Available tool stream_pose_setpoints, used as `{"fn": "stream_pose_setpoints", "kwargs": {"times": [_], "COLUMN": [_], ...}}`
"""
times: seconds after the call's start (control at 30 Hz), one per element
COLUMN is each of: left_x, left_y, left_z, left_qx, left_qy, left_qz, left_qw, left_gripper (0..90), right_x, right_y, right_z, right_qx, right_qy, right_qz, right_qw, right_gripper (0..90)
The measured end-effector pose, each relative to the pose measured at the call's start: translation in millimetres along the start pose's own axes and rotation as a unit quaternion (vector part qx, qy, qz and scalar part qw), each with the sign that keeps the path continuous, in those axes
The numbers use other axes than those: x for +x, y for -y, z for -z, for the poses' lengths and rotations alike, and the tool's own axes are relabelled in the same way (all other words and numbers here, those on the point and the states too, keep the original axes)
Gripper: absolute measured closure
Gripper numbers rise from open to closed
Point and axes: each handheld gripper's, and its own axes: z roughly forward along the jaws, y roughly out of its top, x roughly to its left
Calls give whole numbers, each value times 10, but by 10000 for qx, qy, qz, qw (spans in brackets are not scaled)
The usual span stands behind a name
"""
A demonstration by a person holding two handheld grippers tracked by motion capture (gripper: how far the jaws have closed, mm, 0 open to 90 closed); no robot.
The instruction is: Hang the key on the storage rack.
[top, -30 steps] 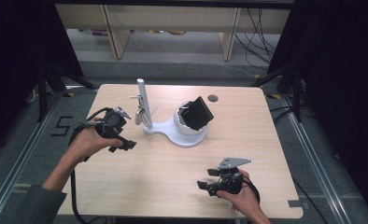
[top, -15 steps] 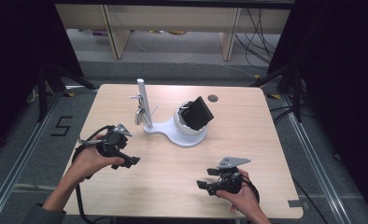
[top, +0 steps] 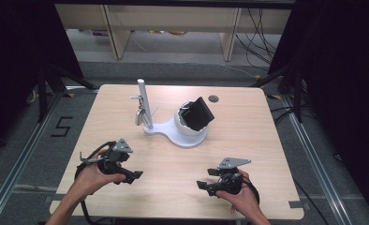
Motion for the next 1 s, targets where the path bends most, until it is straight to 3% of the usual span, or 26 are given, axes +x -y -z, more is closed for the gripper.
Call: {"fn": "stream_pose_setpoints", "kwargs": {"times": [0.1,0.23,0.27,0.3,0.5,0.57,0.63,0.73,0.77,0.8,0.87,0.9,1.0], "left_x": [-35,-133,-156,-172,-282,-313,-361,-379,-410,-407,-442,-447,-479], "left_y": [27,115,138,160,310,355,413,451,479,495,545,566,628], "left_z": [-30,-96,-113,-130,-232,-272,-293,-298,-310,-316,-333,-340,-347], "left_qx": [-32,-138,-180,-251,-398,-488,-561,-577,-596,-614,-648,-639,-605], "left_qy": [19,41,28,0,52,0,-60,-53,-22,-76,-75,-133,-153], "left_qz": [-26,-36,-17,-71,-78,-32,3,-88,33,-62,23,-47,-43], "left_qw": [10000,9999,9998,9997,9992,9988,9984,9983,9982,9981,9979,9979,9980], "left_gripper": [209,206,202,199,195,193,192,187,182,180,179,178,177], "right_x": [-6,-7,11,-4,11,11,28,31,14,25,17,18,33], "right_y": [-2,-1,1,-1,2,0,2,2,-1,1,1,-2,1], "right_z": [9,8,7,8,5,2,2,-2,-4,-15,-22,-22,-19], "right_qx": [-18,-17,14,-3,10,-18,2,-8,-16,-2,-18,-2,-15], "right_qy": [61,61,3,48,43,16,1,60,67,-48,-99,-119,-58], "right_qz": [89,83,-39,61,4,88,-1,-15,99,1,33,65,-4], "right_qw": [9999,9999,10000,10000,10000,10000,10000,10000,9999,10000,9999,9999,10000], "right_gripper": [298,299,298,298,287,278,264,245,239,229,223,217,210]}}
